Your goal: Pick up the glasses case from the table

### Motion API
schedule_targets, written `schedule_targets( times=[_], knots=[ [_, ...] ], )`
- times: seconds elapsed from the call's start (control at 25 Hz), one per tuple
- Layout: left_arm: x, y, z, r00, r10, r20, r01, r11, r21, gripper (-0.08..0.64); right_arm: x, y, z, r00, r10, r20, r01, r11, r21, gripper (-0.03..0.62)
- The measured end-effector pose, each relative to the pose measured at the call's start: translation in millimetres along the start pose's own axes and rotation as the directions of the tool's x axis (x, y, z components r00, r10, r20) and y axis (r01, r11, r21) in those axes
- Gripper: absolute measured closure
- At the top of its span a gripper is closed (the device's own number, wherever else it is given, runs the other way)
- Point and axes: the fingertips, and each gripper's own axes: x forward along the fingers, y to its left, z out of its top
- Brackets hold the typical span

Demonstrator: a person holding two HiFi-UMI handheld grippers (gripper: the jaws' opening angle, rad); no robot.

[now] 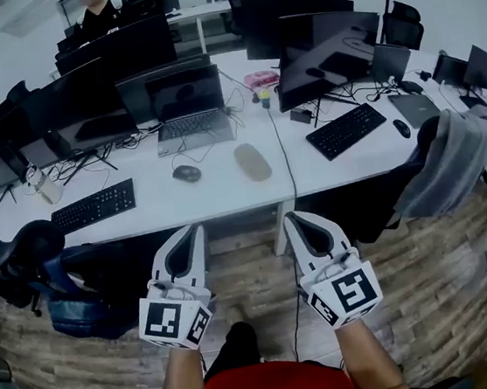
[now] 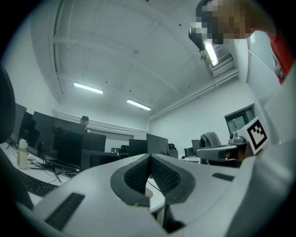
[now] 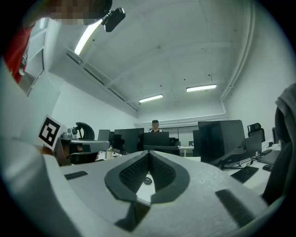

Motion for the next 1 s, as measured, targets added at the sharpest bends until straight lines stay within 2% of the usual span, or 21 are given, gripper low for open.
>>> schedule_targets(
  times=[0.28, 0.56, 0.8, 1.0],
  knots=[
    [77, 88, -17, 0.999, -0.046, 0.0, 0.046, 0.999, -0.03, 0.551, 119, -23, -17, 0.999, -0.036, -0.029, 0.035, 0.999, -0.026, 0.586],
    [135, 146, -35, 0.996, -0.088, -0.011, 0.088, 0.995, -0.036, 0.551, 204, -55, -56, 0.989, -0.103, -0.107, 0.1, 0.994, -0.039, 0.576],
    [168, 171, -50, 0.995, -0.092, -0.026, 0.091, 0.994, -0.055, 0.551, 246, -82, -101, 0.965, -0.136, -0.224, 0.125, 0.99, -0.065, 0.462],
    [191, 176, -66, 0.998, -0.062, -0.032, 0.06, 0.996, -0.066, 0.549, 265, -102, -150, 0.936, -0.117, -0.331, 0.103, 0.993, -0.058, 0.35]
  ],
)
